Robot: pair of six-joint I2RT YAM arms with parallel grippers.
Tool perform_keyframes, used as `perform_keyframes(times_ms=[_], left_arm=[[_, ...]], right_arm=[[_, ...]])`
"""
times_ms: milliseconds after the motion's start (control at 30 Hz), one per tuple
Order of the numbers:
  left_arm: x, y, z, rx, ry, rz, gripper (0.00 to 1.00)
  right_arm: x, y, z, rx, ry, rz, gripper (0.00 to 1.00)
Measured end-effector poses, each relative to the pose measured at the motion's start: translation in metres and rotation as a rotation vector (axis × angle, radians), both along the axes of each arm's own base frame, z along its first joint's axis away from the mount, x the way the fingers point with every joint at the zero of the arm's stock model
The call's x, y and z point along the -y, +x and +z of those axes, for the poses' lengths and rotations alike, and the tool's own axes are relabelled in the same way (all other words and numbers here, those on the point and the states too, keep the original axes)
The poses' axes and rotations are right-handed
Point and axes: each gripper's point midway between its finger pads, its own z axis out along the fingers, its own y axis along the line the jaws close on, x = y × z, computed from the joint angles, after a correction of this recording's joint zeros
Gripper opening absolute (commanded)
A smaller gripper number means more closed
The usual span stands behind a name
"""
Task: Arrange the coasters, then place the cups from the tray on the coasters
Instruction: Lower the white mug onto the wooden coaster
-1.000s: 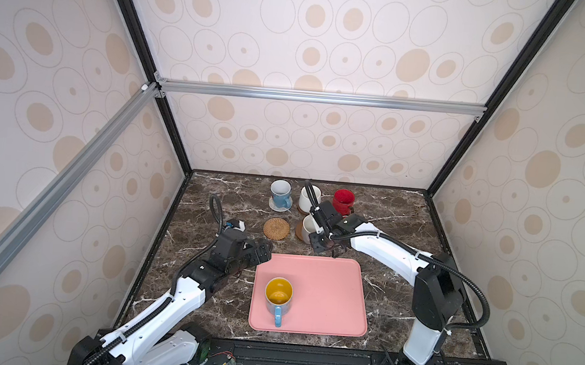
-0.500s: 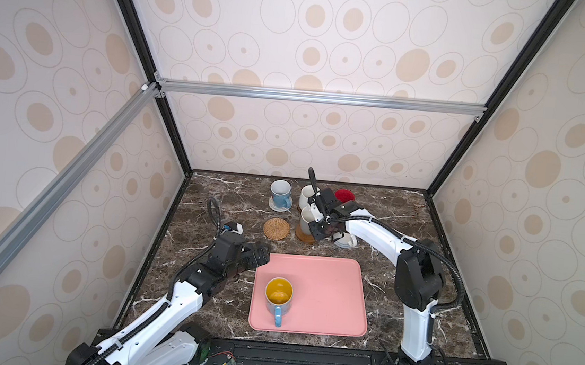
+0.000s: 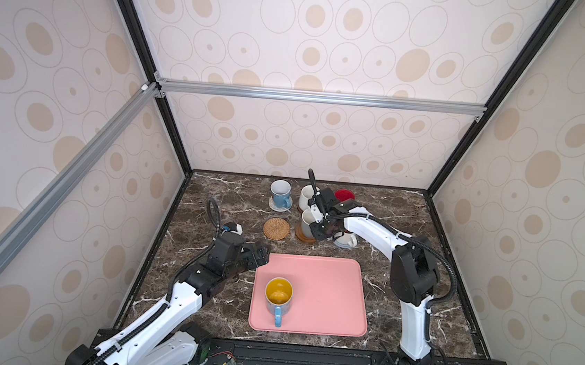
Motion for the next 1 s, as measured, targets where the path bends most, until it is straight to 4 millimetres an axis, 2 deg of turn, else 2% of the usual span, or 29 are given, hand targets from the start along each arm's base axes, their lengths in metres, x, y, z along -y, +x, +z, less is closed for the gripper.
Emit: perform_keyframes(times_ms=[533, 1000], left_arm=[[-0.0005, -0.0008, 0.0004, -0.002, -0.005, 0.005, 1.0], [-0.0013, -0.0018, -0.0003, -0.007, -0.004, 0.008, 1.0]], right_arm=[[0.0003, 0.0044, -0.0044, -0.004, -0.002, -0.002, 0.11], [-0.0027, 0.0054, -0.005, -0.008, 0.011, 0.0, 0.24]])
